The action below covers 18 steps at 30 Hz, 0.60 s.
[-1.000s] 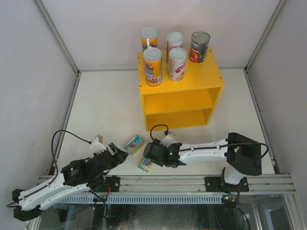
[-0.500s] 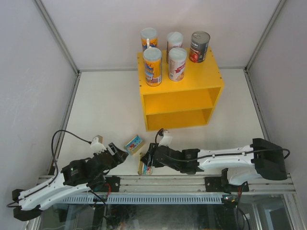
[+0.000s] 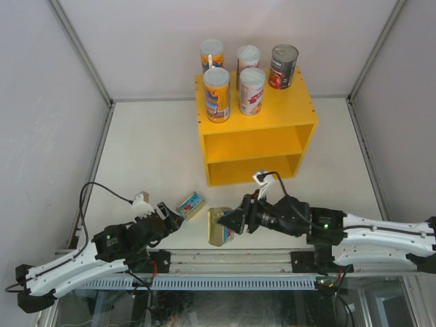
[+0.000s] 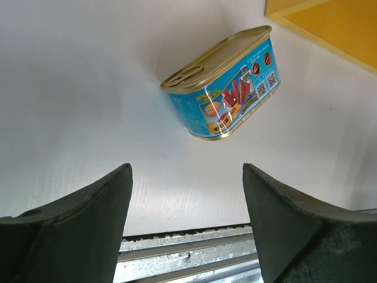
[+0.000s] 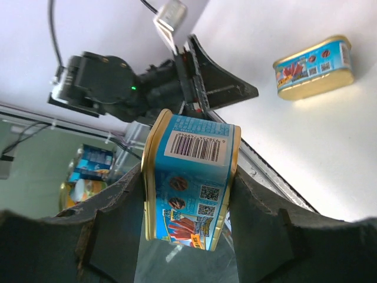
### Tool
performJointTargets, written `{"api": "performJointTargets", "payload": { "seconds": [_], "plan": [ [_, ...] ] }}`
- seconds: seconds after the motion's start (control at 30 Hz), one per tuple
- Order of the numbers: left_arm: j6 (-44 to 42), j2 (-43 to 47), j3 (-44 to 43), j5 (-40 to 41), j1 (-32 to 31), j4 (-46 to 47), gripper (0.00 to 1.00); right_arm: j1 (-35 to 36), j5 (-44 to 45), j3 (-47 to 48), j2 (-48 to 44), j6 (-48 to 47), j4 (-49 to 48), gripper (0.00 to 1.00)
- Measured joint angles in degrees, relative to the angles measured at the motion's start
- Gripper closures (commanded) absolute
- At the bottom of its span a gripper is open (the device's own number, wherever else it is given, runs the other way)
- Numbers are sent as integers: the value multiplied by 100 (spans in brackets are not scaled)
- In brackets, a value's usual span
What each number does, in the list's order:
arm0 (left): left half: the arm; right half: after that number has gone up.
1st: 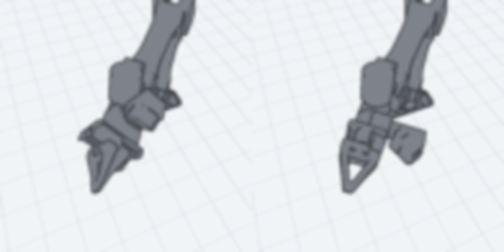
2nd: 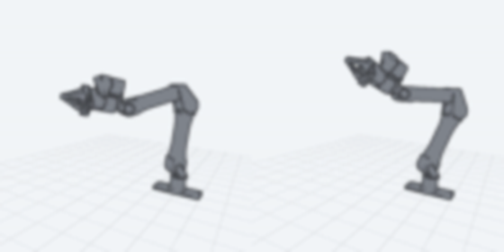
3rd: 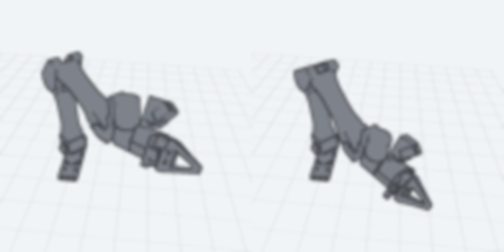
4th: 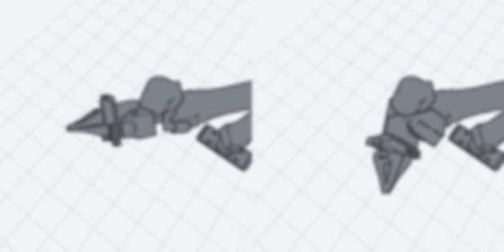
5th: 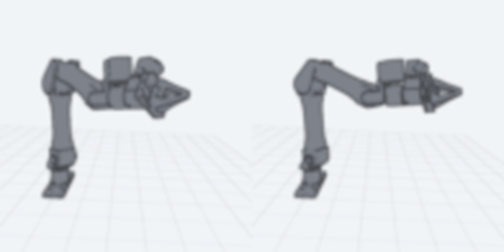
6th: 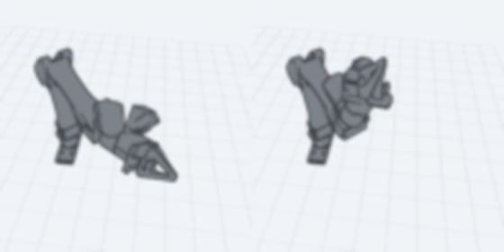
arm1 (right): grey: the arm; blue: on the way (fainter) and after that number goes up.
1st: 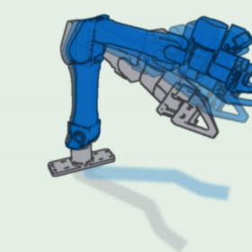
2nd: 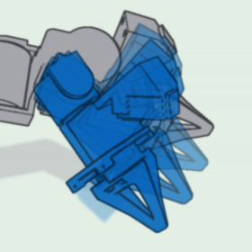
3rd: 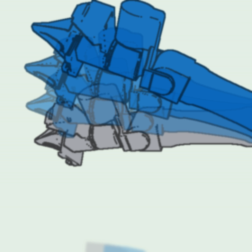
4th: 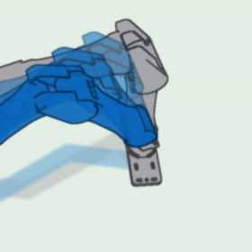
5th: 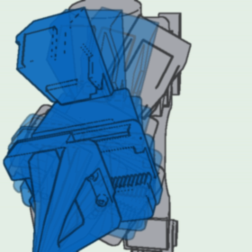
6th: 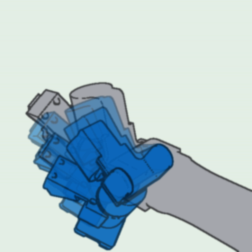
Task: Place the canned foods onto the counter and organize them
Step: Pick up the canned food from the center of the board, then place the canned food on the counter.
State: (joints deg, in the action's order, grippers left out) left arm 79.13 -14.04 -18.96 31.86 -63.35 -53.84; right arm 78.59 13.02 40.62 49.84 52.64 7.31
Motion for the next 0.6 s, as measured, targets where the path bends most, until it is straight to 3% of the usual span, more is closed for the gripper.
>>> {"api": "performJointTargets", "payload": {
  "seconds": [0.2,0.37,0.6],
  "plan": [
    [33,-365,0,-4,0,236,21,-173,59,332,-999,-304,859,100],
    [31,-673,-2,-9,0,407,21,-258,306,964,-1351,-603,1381,100],
    [22,-844,-179,-9,0,529,21,-981,820,1923,-1650,-975,1705,100]
  ]
}}
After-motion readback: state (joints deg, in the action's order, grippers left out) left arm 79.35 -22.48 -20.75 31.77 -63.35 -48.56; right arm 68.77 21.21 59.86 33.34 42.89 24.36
